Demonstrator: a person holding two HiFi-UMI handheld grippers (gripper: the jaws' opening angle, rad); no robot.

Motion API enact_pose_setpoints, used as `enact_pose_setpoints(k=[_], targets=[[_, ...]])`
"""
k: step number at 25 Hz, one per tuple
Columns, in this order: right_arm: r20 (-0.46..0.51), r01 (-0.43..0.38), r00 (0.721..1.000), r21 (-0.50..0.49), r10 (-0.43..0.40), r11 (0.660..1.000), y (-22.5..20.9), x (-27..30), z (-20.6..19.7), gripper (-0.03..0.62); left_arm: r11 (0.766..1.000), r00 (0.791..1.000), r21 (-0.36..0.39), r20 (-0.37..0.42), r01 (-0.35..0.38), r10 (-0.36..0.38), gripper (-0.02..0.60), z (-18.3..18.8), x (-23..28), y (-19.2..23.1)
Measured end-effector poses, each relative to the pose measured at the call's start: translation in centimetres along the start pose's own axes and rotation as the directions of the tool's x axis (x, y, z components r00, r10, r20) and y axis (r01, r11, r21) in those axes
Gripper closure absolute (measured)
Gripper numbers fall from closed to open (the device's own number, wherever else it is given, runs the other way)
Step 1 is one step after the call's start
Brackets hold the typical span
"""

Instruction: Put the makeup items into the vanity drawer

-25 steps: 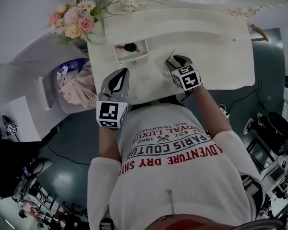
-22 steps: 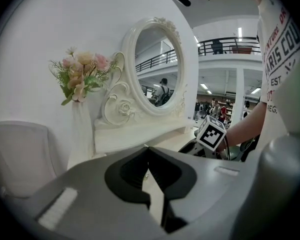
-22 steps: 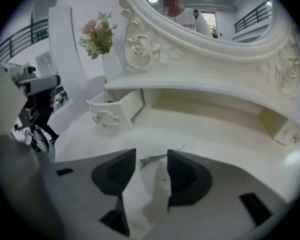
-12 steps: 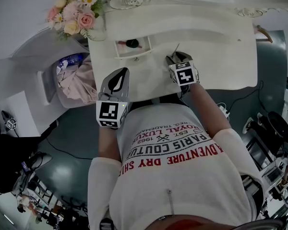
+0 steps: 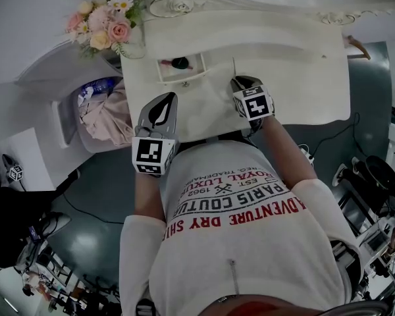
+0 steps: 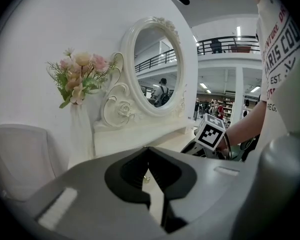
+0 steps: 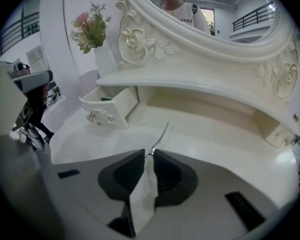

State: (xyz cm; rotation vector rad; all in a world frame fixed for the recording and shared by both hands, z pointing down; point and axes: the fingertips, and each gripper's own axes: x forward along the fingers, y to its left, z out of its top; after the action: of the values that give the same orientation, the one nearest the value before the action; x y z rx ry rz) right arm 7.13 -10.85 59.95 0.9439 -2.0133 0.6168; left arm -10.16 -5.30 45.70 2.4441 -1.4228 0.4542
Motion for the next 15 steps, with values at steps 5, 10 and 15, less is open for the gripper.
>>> enact_pose_setpoints(k=[5,10,15], targets=[[0.106,-0.081,0.990,-0.119,0.094,0.990,1.6,-2.7,2.6,0.528,1.000,0.999,0.015,0.033,-0.021,0.021,0.571,1.2,-0.3,0.0],[0.130,-0.114,0.980,-0.232,0.147,0.966,2.8,-4.0,5.5,0.528,0.997,0.995,0.028,0.074,-0.068,0.066,0.571,2.6,-1.2,0.4],[0.147,-0.164,0.962,-0.356,0.229,0.920,5.2,-4.3,8.6,0.528,0.990,0.985,0.030,0.109,-0.140,0.136,0.571,3.5,-3.2,1.6]])
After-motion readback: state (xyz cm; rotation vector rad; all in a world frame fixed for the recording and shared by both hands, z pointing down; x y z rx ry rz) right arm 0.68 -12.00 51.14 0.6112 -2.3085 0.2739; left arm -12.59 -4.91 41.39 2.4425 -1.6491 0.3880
